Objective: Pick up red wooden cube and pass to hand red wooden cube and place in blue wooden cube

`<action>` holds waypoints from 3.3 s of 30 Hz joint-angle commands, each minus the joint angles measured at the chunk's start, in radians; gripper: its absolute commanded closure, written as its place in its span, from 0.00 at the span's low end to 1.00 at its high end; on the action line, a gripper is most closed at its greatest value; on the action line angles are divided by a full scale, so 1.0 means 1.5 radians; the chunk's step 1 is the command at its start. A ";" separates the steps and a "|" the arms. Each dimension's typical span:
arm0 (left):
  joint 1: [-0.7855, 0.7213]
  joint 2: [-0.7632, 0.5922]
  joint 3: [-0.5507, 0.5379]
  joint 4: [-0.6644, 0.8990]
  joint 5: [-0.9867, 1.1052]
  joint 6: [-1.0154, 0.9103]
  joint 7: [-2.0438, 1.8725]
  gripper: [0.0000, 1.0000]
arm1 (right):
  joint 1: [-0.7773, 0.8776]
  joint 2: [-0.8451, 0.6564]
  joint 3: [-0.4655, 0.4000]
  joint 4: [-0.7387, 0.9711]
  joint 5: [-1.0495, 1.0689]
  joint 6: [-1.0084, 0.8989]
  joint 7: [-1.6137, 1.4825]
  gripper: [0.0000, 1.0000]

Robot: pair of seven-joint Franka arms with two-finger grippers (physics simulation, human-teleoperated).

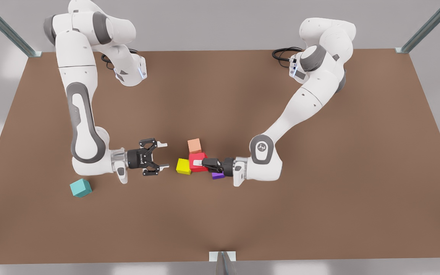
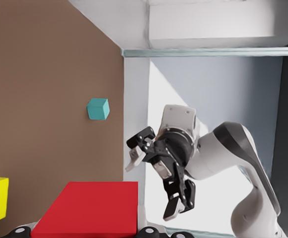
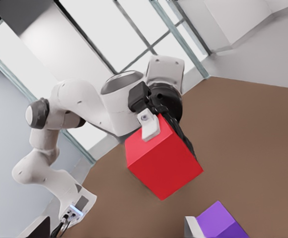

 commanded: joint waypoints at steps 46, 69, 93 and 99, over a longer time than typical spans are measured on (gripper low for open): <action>-0.018 0.010 -0.010 0.001 -0.087 0.040 0.072 0.47 | 0.090 0.111 0.003 0.087 0.178 0.070 -0.406 0.00; -0.017 0.010 -0.010 0.000 -0.087 0.040 0.072 0.23 | 0.102 0.132 0.003 0.116 0.185 0.079 -0.399 0.35; 0.328 -0.265 -0.011 -0.045 0.842 -0.546 -0.297 0.00 | -0.033 0.094 -0.006 0.158 -0.173 0.060 -0.213 0.34; 0.034 -0.585 0.480 -0.234 0.714 -0.522 -0.172 0.00 | -0.059 0.050 -0.113 0.230 -0.673 0.036 -0.007 0.34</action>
